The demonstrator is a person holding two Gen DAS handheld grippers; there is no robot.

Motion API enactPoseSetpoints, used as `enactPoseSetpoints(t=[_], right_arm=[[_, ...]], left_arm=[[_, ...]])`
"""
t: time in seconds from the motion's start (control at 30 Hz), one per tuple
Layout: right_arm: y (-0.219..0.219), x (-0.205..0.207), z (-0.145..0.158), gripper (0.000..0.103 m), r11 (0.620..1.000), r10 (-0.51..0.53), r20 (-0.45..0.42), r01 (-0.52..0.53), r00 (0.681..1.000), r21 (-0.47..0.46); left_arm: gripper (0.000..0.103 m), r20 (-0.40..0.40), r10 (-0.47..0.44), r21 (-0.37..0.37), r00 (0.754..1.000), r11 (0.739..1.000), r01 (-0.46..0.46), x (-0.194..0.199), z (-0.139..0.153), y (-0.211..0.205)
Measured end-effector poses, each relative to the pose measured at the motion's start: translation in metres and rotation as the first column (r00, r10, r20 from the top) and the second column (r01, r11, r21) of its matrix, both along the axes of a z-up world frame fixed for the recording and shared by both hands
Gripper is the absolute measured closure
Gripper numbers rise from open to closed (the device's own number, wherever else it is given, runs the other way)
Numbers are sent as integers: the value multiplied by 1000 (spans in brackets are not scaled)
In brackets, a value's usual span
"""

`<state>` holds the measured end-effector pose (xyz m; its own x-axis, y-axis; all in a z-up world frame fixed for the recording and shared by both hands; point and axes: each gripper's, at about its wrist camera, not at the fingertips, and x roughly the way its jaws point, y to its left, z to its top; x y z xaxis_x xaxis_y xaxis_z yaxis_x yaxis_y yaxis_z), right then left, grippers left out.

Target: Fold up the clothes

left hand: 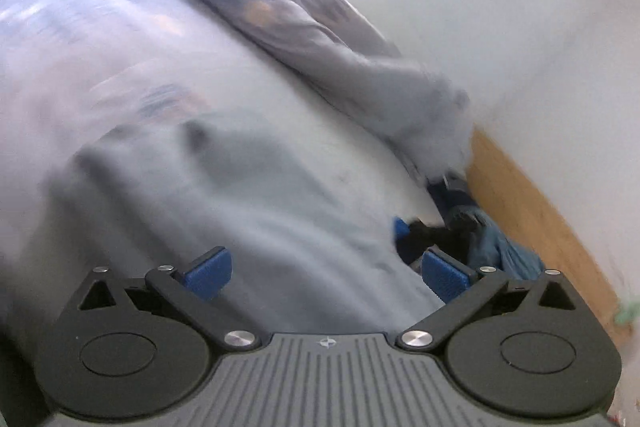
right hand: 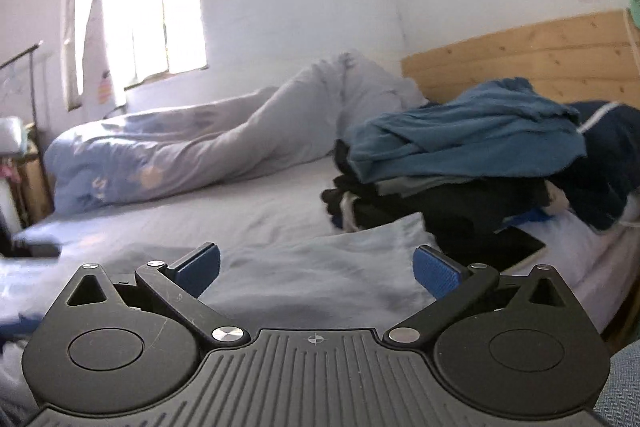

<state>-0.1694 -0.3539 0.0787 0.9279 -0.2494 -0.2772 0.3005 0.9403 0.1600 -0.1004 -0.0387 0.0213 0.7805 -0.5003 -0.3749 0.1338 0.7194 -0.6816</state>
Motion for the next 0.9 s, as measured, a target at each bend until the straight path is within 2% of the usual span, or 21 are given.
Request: enactPoseSetpoints(t=[0.03, 0.1, 0.13, 0.23, 0.27, 0.33, 0.47, 0.6, 0.7, 0.8, 0.9], right_arm=[[4, 0, 1, 0, 1000, 11, 4, -11, 1000, -14], [13, -1, 4, 0, 999, 35, 13, -34, 999, -35], [17, -1, 5, 0, 998, 46, 19, -45, 999, -45], [32, 0, 10, 0, 993, 84, 38, -80, 996, -85], [37, -1, 12, 0, 991, 97, 41, -93, 994, -100], [45, -1, 14, 0, 985, 125, 45, -118, 991, -129], [58, -4, 17, 0, 973, 163, 41, -154, 986, -172], [61, -6, 20, 0, 972, 167, 41, -157, 985, -177], [60, -7, 22, 0, 972, 164, 41, -154, 986, -177], [59, -9, 21, 0, 974, 154, 42, -145, 987, -173], [57, -11, 22, 0, 976, 147, 45, -138, 988, -167]], left_arm=[[0, -10, 16, 7, 1000, 1000, -16, -9, -11, 1], [0, -77, -43, 29, 996, 999, 45, -5, -19, -4], [0, -84, -61, 12, 995, 998, 63, -1, -17, -5], [0, -28, -53, 17, 998, 998, 53, 2, -14, -5], [0, -41, -55, 20, 998, 998, 56, 5, -16, -5], [0, -117, -46, -20, 992, 999, 43, 12, -22, -3], [0, -159, 64, -24, 985, 997, -68, 13, -24, 4], [0, -120, 192, -1, 974, 981, -193, 17, -16, 14], [0, -163, 216, -31, 963, 974, -224, 33, -31, 16], [0, -194, 199, -94, 961, 971, -220, 52, -39, 15], [0, -155, 185, -123, 970, 971, -205, 62, -42, 12]])
